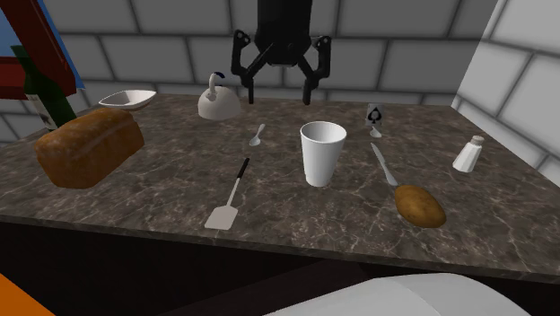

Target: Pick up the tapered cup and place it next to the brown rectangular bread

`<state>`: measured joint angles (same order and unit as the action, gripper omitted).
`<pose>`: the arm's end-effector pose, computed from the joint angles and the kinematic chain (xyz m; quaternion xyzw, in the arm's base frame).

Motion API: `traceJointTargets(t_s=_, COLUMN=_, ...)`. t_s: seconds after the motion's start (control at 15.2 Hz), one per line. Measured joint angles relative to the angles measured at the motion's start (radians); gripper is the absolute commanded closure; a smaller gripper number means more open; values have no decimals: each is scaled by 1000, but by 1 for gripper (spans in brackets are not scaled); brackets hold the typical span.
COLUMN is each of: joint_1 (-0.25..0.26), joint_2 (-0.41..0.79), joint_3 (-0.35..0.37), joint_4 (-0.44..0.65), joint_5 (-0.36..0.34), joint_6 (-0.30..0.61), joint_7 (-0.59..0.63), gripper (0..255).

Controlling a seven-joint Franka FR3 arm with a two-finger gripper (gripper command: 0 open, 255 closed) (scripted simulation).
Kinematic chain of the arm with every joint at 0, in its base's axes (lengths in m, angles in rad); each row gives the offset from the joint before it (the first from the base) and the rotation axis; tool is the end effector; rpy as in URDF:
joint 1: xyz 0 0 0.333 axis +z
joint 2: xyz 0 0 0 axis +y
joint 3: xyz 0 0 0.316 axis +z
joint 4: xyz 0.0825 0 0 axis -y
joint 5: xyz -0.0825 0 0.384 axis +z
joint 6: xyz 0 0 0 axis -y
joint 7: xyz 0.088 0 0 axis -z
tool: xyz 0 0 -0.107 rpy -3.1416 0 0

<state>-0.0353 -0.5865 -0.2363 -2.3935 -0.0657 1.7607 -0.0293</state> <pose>0.3550 -0.1147 0.5143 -0.9947 0.0927 0.0245 0.0364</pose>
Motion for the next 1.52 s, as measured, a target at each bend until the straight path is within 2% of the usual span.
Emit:
traceJointTargets(t_s=0.33, joint_1=-20, joint_2=125, joint_3=-111, joint_4=34, joint_5=-11, joint_6=97, joint_7=-129, gripper=0)
traceJointTargets(t_s=0.66, joint_1=-21, joint_2=290, joint_3=-211, joint_4=106, joint_5=28, joint_6=187, joint_7=-261, gripper=0)
traceJointTargets(t_s=0.99, joint_1=-27, joint_2=476, joint_3=-296, joint_4=204, joint_5=119, joint_6=250, joint_7=-413, gripper=0)
traceJointTargets(t_s=1.25, joint_1=-53, joint_2=651, joint_3=-338, joint_4=315, joint_5=231, joint_6=275, joint_7=-547, gripper=0)
traceJointTargets(t_s=1.52, joint_1=-62, joint_2=699, joint_3=-339, joint_4=316, joint_5=267, joint_6=311, joint_7=-583, gripper=0)
